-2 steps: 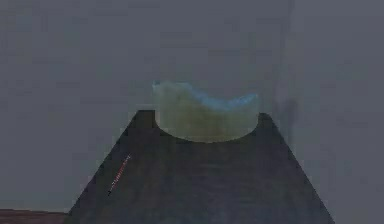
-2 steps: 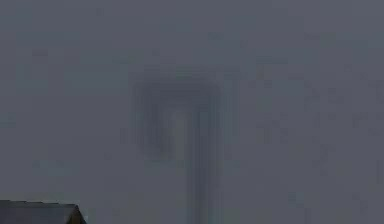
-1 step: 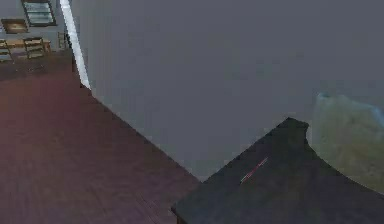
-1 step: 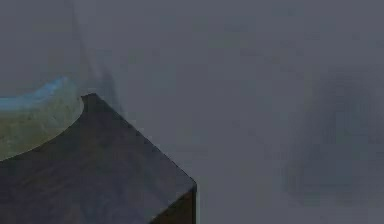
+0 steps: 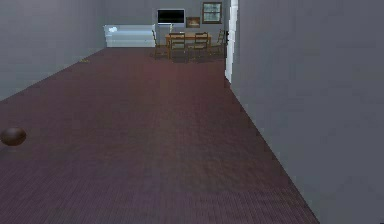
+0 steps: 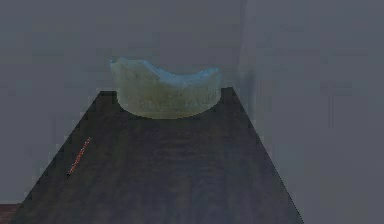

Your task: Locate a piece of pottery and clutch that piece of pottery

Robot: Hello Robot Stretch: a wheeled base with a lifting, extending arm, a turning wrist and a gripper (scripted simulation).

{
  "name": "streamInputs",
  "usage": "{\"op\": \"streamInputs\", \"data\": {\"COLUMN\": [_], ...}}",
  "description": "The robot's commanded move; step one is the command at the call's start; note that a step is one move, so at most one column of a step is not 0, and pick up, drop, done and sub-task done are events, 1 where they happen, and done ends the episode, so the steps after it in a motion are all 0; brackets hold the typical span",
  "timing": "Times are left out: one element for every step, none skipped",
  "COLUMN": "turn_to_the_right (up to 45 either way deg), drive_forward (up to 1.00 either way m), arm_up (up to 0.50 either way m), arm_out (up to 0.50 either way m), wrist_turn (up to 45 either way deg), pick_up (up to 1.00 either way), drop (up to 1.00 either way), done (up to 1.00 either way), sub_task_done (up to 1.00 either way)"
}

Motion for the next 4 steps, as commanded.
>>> {"op": "streamInputs", "data": {"turn_to_the_right": [0.0,0.0,0.0,0.0], "drive_forward": [0.0,0.0,0.0,0.0], "arm_up": [0.5,0.38,0.0,0.0], "arm_out": [0.0,0.0,0.38,0.0], "wrist_turn": [0.0,0.0,0.0,45.0], "pick_up": [0.0,0.0,0.0,0.0], "drop": [0.0,0.0,0.0,0.0], "done": [0.0,0.0,0.0,0.0], "sub_task_done": [0.0,0.0,0.0,0.0]}}
